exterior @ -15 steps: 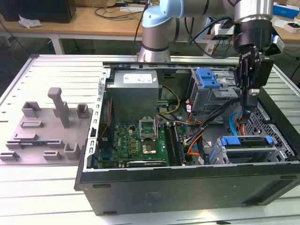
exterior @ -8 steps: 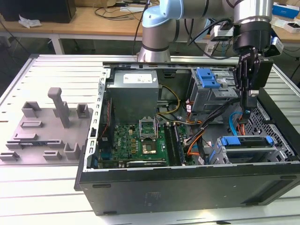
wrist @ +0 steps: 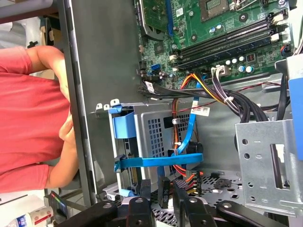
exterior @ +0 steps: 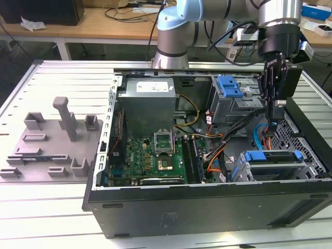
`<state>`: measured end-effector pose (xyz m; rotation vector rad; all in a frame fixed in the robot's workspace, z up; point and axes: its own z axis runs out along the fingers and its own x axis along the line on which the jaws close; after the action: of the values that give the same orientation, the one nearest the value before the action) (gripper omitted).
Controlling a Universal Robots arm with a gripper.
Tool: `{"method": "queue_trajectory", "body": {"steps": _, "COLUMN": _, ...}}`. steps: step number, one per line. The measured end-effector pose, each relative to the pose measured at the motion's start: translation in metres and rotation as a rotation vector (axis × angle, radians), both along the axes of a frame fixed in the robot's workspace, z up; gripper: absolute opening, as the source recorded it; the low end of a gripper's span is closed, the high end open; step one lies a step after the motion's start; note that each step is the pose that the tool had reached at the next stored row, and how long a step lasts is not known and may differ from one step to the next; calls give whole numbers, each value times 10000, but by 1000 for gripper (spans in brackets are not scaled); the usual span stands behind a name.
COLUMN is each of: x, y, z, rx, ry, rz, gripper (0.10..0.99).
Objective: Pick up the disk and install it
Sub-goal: 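Insert the first disk wire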
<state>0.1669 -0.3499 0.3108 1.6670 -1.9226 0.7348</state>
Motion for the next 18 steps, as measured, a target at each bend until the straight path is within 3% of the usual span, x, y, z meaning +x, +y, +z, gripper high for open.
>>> {"method": "queue_trajectory", "body": {"steps": 3, "x": -1, "y": -1, "z": -4, "rx": -1, "ry": 5, "rz": -3, "gripper": 302}}
{"method": "queue_trajectory", "body": {"steps": 4, "x": -1, "y": -1, "z": -4, "rx": -1, "ry": 7, "rz": -2, "gripper": 227}}
{"method": "queue_trajectory", "body": {"steps": 12, "x": 1, "y": -1, "z": -6, "rx": 0, "ry": 16, "rz": 0, "gripper": 227}}
{"method": "queue_trajectory", "body": {"steps": 18, "x": 15, "y": -1, "z": -22, "rx": -3, "ry": 51, "rz": -1, "gripper": 227}}
